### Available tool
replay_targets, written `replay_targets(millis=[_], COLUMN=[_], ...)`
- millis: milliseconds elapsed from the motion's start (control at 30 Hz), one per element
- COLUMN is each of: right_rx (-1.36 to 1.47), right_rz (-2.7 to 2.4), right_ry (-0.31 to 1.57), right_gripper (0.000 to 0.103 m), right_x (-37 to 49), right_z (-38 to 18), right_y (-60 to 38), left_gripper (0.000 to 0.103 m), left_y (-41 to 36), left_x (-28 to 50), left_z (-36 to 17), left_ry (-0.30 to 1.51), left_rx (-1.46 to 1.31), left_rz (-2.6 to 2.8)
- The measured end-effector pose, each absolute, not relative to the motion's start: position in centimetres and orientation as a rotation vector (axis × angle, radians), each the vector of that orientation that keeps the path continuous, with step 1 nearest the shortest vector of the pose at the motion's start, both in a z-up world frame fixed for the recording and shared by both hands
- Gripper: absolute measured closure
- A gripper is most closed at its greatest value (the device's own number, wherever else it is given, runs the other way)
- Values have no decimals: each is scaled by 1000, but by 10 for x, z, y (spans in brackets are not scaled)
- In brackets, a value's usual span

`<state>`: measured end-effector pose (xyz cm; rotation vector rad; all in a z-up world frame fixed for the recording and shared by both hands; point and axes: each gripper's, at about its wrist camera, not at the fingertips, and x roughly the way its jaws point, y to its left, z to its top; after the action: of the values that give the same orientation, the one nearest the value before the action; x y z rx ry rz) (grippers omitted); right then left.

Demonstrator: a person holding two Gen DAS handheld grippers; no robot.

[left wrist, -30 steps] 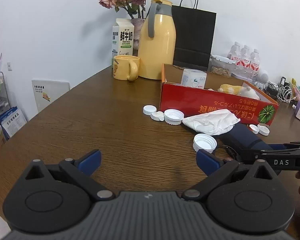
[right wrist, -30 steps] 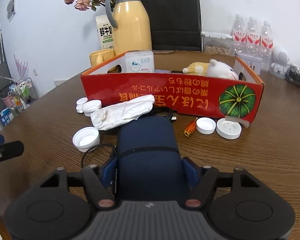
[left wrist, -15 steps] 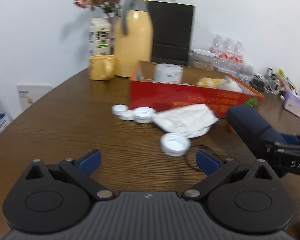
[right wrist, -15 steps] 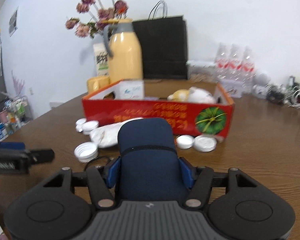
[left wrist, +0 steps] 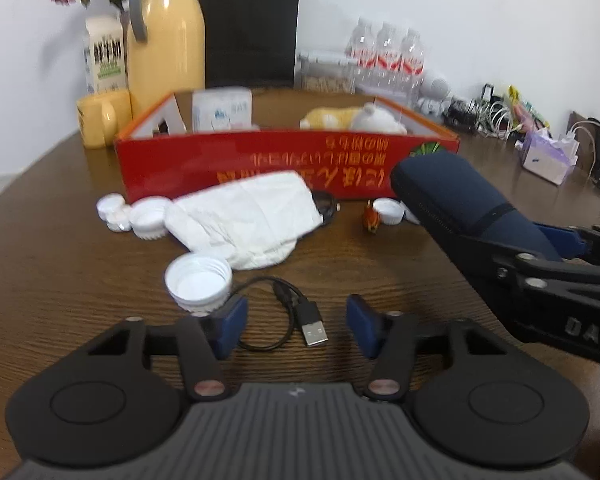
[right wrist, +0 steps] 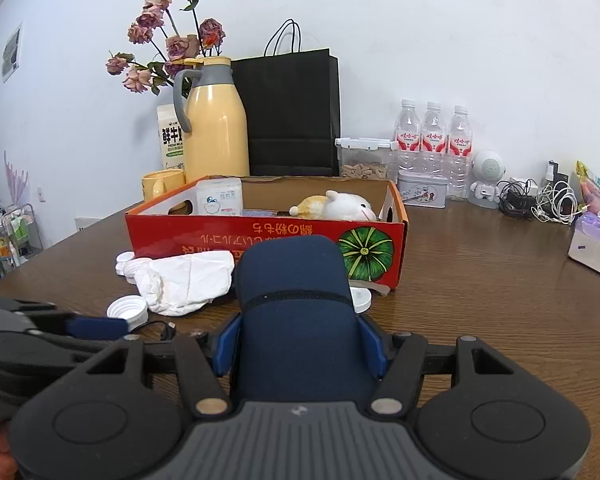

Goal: Organize objects
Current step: 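Lift the navy case and cable into the cardboard box and open both tools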

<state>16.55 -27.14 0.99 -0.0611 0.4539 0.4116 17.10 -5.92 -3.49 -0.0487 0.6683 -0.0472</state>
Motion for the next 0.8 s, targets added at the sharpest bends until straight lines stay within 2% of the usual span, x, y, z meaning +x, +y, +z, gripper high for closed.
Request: replay_targets(millis=[33, 100, 133, 500, 800], right_rx=[-61, -59, -59, -70, -73], right_rz=[413, 417, 419, 452, 457], right_ry=[453, 452, 451, 416, 384], right_gripper=[43, 43, 43, 43, 43], right_x=[166, 166, 166, 160, 166], right_z=[10, 9, 9, 17, 38], right_y=[-272, -272, -272, -270, -266], left_gripper=[57, 71, 90, 89, 89], left_y=[-60, -61, -60, -59, -59], left_x=[172, 174, 173, 158, 157], left_z=[-36, -36, -36, -22, 13], left_ry=[663, 666, 665, 587, 508], left_rx=[-44, -38, -45, -45, -38], left_rz=[-41, -26, -20, -71, -91])
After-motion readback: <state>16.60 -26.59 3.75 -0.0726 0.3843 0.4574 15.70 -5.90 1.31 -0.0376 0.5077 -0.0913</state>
